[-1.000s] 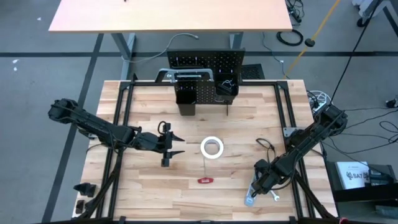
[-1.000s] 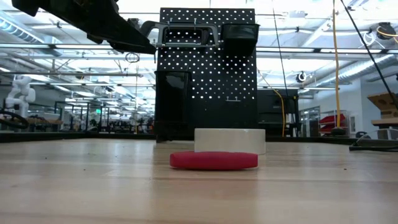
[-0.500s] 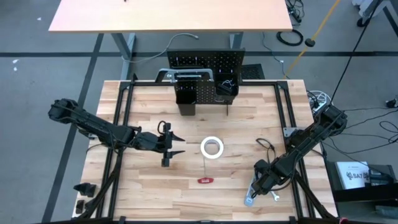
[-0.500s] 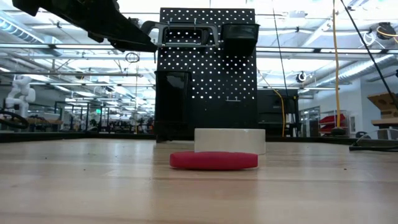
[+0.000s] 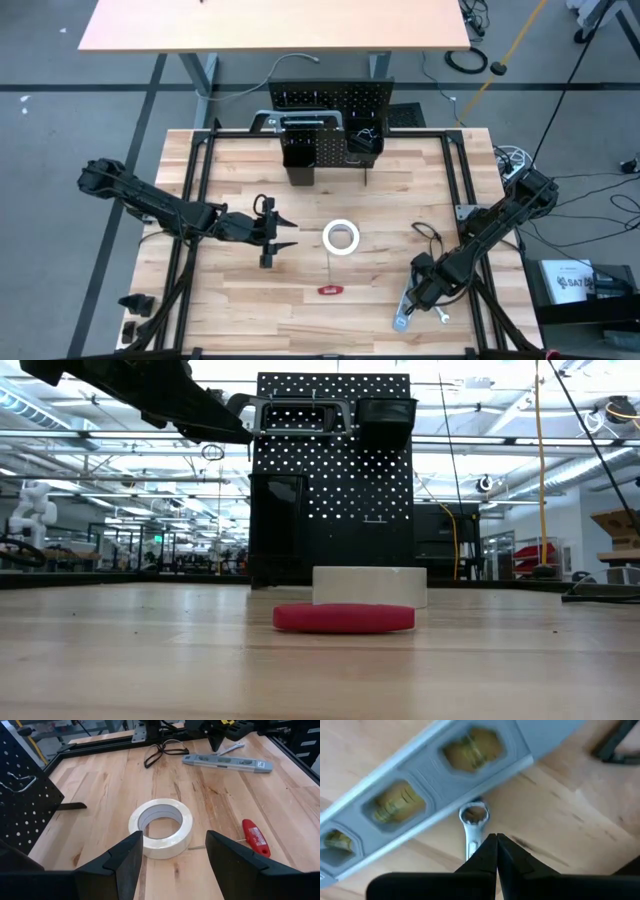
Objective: Hang tools onto peg board
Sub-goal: Put the gray level into the left black tool bin
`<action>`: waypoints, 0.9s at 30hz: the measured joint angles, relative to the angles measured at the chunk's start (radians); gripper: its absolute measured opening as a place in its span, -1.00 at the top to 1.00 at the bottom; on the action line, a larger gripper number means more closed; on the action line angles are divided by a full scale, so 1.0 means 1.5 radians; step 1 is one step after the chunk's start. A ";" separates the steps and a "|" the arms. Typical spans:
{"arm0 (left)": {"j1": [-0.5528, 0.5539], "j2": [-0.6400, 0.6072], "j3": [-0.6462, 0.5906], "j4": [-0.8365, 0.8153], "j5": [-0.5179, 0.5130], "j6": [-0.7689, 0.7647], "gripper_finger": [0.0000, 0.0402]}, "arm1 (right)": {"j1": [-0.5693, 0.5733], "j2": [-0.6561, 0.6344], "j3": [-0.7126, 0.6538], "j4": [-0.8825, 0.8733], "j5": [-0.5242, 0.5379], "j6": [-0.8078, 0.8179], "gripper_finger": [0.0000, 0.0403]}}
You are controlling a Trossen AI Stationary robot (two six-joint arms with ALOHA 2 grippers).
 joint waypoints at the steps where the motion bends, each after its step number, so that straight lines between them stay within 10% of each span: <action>1: 0.000 0.000 0.000 0.000 0.000 0.000 -0.10 | -0.002 -0.001 0.000 0.000 0.007 -0.005 1.00; 17: 0.000 0.000 0.000 0.000 0.000 0.000 -0.10 | -0.031 -0.063 0.001 0.003 0.063 -0.042 0.97; 27: 0.000 0.000 0.000 -0.001 0.000 0.000 -0.10 | -0.030 -0.062 0.001 0.003 0.060 -0.031 0.60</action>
